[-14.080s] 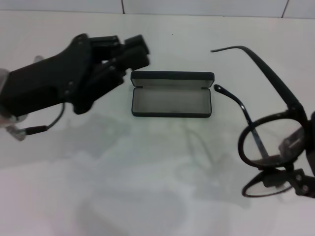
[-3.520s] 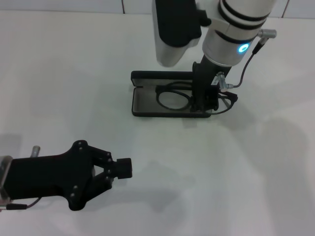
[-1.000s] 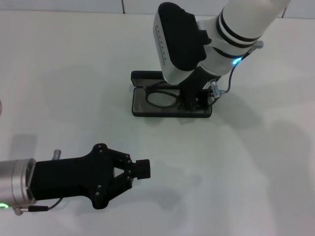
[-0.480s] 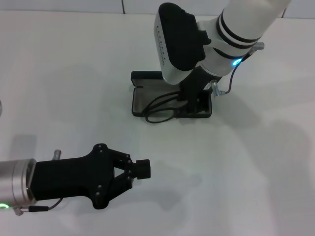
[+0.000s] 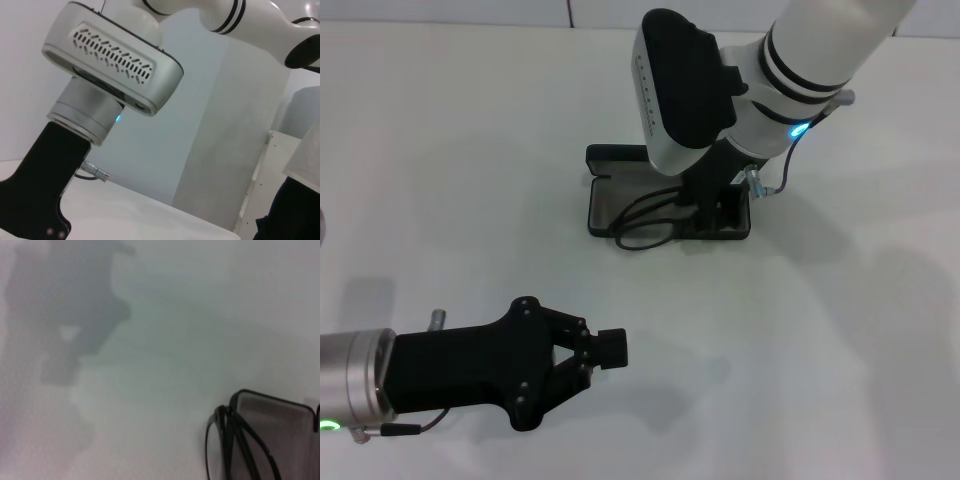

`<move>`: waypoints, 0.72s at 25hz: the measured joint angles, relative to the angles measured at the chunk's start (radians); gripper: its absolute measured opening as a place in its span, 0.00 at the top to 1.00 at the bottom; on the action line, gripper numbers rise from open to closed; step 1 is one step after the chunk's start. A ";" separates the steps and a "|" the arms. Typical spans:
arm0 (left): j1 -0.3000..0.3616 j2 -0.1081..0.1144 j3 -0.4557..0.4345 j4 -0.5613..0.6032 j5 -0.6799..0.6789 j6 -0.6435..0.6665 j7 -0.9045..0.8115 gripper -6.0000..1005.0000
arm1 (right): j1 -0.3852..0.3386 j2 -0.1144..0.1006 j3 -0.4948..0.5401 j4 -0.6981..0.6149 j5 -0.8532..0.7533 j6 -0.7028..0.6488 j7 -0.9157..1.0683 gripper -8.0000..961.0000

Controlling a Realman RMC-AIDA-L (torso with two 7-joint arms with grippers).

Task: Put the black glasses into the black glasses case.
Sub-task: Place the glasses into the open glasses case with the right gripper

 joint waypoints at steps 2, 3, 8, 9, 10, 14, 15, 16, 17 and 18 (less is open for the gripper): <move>0.000 0.000 0.000 -0.001 0.000 0.000 0.001 0.95 | -0.003 0.000 -0.001 -0.006 0.005 0.001 0.000 0.72; 0.000 0.000 0.000 -0.001 0.000 0.000 0.001 0.95 | -0.003 0.000 -0.001 -0.007 0.009 0.002 0.000 0.72; -0.001 0.001 0.000 -0.001 0.000 -0.001 0.001 0.95 | -0.001 0.000 -0.004 -0.008 0.012 0.003 -0.001 0.74; -0.001 0.001 0.000 -0.002 0.000 -0.001 0.001 0.95 | 0.000 0.000 -0.005 -0.007 0.012 0.003 -0.001 0.74; -0.001 0.001 0.000 -0.002 0.000 -0.001 0.001 0.95 | -0.001 0.000 -0.006 -0.007 0.012 0.003 0.000 0.75; -0.001 0.001 0.000 -0.002 0.000 -0.001 0.002 0.95 | -0.003 0.000 -0.007 -0.005 0.013 0.003 0.000 0.76; -0.001 0.001 0.000 -0.002 0.000 -0.001 0.002 0.94 | -0.003 0.000 -0.009 -0.003 0.015 0.003 0.000 0.77; -0.001 0.001 0.000 -0.002 0.000 -0.002 0.002 0.94 | -0.003 0.000 -0.012 -0.001 0.018 0.003 0.000 0.78; -0.001 0.001 0.000 -0.002 0.000 -0.001 0.002 0.94 | -0.003 0.000 -0.014 0.000 0.020 0.003 0.000 0.80; -0.001 0.001 0.000 -0.002 0.000 -0.002 0.002 0.94 | -0.003 0.000 -0.016 0.000 0.023 0.003 0.000 0.82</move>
